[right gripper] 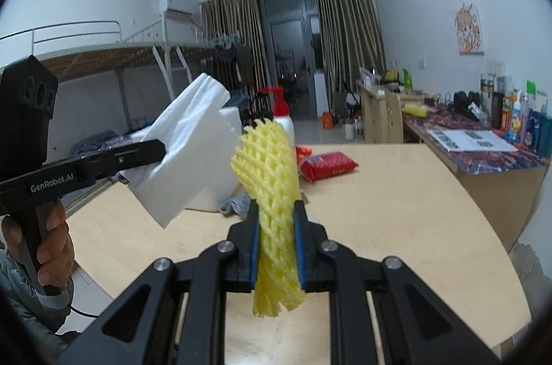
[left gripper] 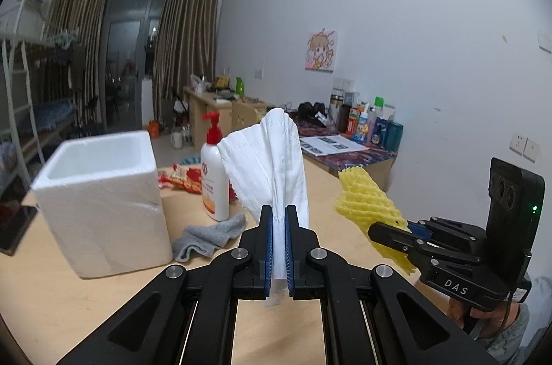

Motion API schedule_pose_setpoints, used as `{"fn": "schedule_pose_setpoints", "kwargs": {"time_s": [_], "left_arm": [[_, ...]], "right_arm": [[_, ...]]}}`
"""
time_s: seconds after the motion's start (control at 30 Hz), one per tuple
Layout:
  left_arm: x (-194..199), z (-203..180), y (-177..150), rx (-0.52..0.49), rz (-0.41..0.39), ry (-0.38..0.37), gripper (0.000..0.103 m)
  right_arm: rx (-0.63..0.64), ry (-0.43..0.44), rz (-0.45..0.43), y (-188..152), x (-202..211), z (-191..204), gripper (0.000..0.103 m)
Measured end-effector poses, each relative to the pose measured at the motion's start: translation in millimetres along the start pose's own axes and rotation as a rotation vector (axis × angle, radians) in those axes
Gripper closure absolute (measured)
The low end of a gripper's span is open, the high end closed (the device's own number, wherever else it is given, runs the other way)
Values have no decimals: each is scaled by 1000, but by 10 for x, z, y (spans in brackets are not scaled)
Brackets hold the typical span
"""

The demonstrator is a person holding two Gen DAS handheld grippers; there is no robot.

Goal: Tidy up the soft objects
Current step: 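Carry the tissues in the left tool while the right tool carries the net over the box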

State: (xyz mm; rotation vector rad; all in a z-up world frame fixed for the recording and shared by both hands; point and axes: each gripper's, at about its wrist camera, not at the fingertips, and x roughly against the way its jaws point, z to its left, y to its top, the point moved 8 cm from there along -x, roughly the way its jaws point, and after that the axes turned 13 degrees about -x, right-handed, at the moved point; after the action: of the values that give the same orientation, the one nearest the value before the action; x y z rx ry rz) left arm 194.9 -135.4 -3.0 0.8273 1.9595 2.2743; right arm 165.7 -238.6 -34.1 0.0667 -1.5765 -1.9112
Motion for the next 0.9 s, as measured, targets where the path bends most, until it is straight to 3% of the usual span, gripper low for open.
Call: {"fn": "schedule_pose_setpoints", "kwargs": {"time_s": [0.47, 0.9], "left_arm": [[873, -188, 68, -41, -97, 92, 97], [1516, -119, 7, -40, -145, 198, 97]], "right_arm": [[65, 75, -125, 106, 437, 488, 82], [100, 149, -181, 148, 553, 893, 83]]}}
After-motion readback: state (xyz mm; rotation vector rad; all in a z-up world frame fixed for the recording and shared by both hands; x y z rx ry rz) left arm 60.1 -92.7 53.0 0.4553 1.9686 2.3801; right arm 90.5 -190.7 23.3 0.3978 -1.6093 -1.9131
